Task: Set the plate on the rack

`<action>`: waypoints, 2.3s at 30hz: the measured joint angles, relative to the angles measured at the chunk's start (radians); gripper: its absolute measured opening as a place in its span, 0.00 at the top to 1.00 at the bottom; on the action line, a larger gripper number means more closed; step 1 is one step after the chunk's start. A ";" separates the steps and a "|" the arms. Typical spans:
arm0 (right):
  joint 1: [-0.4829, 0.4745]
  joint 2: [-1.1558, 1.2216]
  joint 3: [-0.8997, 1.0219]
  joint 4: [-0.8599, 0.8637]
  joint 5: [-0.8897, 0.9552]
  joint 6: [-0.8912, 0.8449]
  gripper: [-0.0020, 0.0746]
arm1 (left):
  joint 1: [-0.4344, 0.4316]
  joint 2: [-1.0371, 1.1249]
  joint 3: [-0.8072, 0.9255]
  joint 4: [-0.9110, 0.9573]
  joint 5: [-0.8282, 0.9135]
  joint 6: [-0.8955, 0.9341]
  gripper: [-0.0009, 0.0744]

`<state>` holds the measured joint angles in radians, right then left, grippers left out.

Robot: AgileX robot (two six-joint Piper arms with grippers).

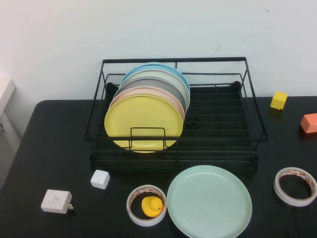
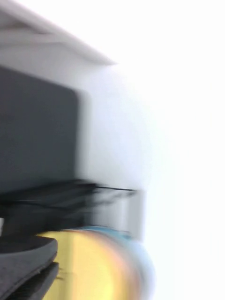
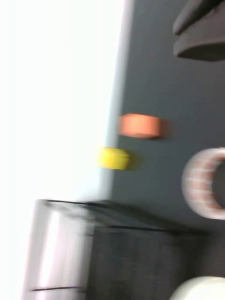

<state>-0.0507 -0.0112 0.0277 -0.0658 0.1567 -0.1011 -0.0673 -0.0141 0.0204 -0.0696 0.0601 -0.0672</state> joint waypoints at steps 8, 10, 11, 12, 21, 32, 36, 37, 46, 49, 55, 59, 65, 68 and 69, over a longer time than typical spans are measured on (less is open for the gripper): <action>0.000 0.000 0.000 -0.006 -0.381 0.000 0.98 | 0.000 0.000 0.000 0.000 -0.455 -0.011 0.99; 0.000 0.000 0.000 -0.006 -0.423 0.001 0.98 | 0.000 0.000 0.000 0.000 -0.543 -0.014 0.99; 0.000 0.000 0.000 -0.006 -0.438 0.002 0.98 | 0.000 0.000 0.000 0.000 -0.580 -0.022 0.99; 0.000 0.000 0.000 -0.006 -0.450 0.002 0.98 | 0.000 0.000 0.000 -0.002 -0.602 -0.040 0.99; 0.000 0.000 0.000 -0.006 -0.485 0.048 0.98 | 0.000 0.000 0.000 0.045 -0.668 -0.377 0.99; 0.000 0.000 -0.067 -0.063 -0.396 0.182 0.98 | 0.000 0.015 -0.340 0.458 -0.015 -0.439 0.99; 0.000 0.000 -0.195 -0.121 -0.254 0.219 0.98 | 0.000 0.090 -0.398 0.509 0.109 -0.443 0.99; 0.000 0.000 -0.233 -0.128 -0.204 0.226 0.98 | 0.000 0.112 -0.400 0.513 0.130 -0.450 0.99; 0.000 0.171 -0.392 -0.008 0.301 -0.016 0.98 | 0.000 0.179 -0.399 0.428 0.201 -0.554 0.99; 0.000 0.310 -0.381 0.192 0.401 -0.263 0.98 | 0.000 0.179 -0.364 0.411 0.172 -0.570 0.99; 0.000 0.631 -0.366 0.680 0.425 -0.753 0.98 | 0.000 0.179 -0.260 0.327 0.136 -0.698 0.99; 0.000 0.860 -0.366 0.975 0.400 -0.895 0.98 | 0.000 0.179 -0.252 0.310 0.136 -0.728 0.99; 0.000 1.215 -0.366 1.312 0.246 -1.005 0.98 | 0.000 0.179 -0.252 0.305 0.139 -0.741 0.99; 0.000 1.396 -0.381 1.521 0.253 -1.123 0.98 | -0.002 0.179 -0.252 0.252 0.160 -0.748 0.99; 0.000 1.438 -0.386 1.577 0.272 -1.185 0.98 | -0.006 0.179 -0.252 0.230 0.172 -0.747 0.99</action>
<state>-0.0507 1.4264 -0.3584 1.5111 0.4290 -1.2857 -0.0738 0.1645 -0.2317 0.1608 0.2325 -0.8147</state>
